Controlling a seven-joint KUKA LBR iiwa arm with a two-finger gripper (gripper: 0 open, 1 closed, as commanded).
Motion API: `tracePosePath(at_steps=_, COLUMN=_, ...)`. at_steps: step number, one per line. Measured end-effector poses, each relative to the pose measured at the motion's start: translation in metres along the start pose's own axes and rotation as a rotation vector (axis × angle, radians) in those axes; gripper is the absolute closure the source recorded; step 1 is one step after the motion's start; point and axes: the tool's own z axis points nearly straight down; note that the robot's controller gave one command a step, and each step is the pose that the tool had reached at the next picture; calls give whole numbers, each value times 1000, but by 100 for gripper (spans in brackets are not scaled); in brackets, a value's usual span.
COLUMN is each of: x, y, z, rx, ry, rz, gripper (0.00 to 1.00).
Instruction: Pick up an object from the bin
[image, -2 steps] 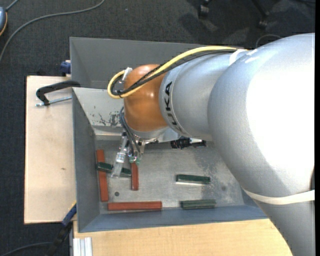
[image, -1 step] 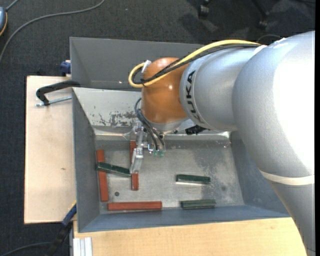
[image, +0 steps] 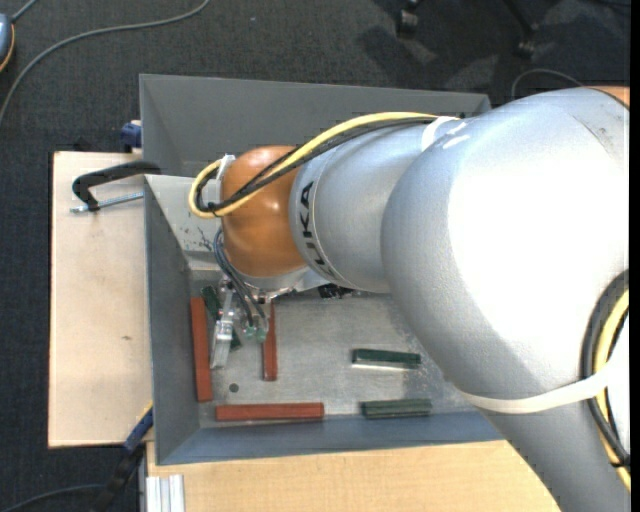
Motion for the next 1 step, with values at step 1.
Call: tracePosePath(at_steps=1, x=-22, y=-34, z=-1, rx=-1, ry=-6, rz=319, gripper=0)
